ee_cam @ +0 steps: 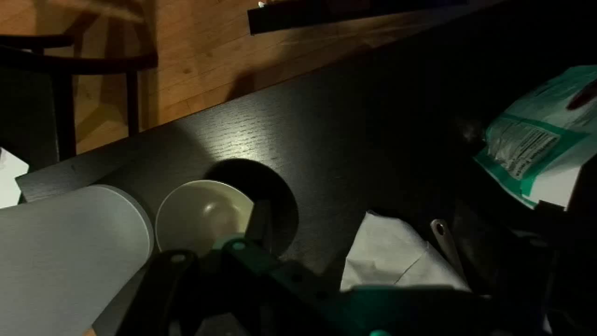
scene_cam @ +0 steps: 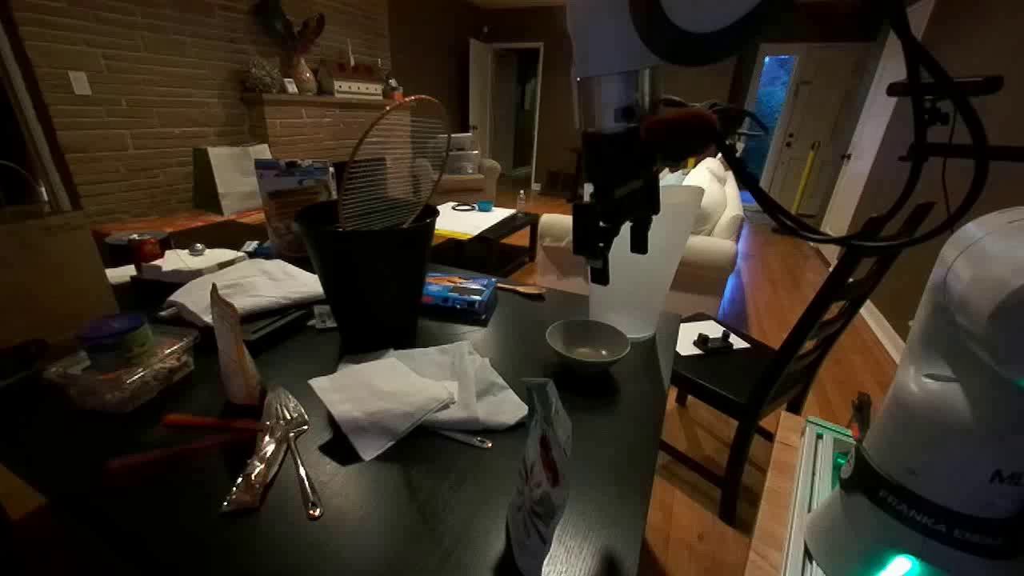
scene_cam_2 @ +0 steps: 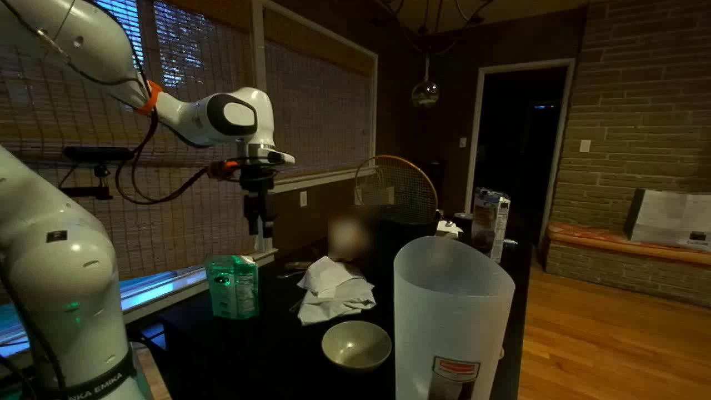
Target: Put the packet in the bowl.
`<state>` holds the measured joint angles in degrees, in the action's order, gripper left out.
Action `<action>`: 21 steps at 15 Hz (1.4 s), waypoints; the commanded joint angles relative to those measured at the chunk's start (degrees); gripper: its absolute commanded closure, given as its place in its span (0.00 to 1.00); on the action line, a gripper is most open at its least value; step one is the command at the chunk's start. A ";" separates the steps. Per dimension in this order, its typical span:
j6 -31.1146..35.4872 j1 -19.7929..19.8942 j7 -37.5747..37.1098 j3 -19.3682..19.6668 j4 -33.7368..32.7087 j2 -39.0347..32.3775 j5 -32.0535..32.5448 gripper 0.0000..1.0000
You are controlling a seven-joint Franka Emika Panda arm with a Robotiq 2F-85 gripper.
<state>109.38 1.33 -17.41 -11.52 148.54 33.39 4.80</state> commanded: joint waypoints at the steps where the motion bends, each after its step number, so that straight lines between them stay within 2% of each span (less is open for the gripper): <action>1: -0.14 -1.03 -0.47 0.92 -0.09 -0.13 0.51 0.00; 2: -0.14 -1.03 -0.47 0.92 -0.09 -0.13 0.51 0.00; 5: 7.61 1.12 -7.79 -0.36 -1.69 -3.12 1.10 0.00; 8: 21.44 1.33 -13.15 -2.34 -4.70 -11.24 1.18 0.00; 10: 30.85 1.38 -16.58 -5.80 -6.75 -16.94 4.27 0.00; 12: 37.79 2.26 -20.53 -9.75 -8.90 -22.40 12.01 0.00; 13: 39.32 2.53 -23.14 -11.34 -10.92 -25.56 17.07 0.00; 14: 40.97 4.74 -24.71 -14.96 -12.01 -28.34 21.79 0.00; 16: 39.81 3.59 -27.03 -16.97 -15.73 -34.35 30.79 0.00; 18: 38.98 2.43 -23.74 -17.36 -17.21 -37.53 33.15 0.00; 19: 39.71 2.62 -24.99 -17.04 -13.73 -33.15 29.47 0.00; 21: 39.71 2.30 -24.50 -17.34 -15.46 -36.40 31.10 0.00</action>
<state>149.08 3.64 -41.90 -28.85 133.06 -3.05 35.91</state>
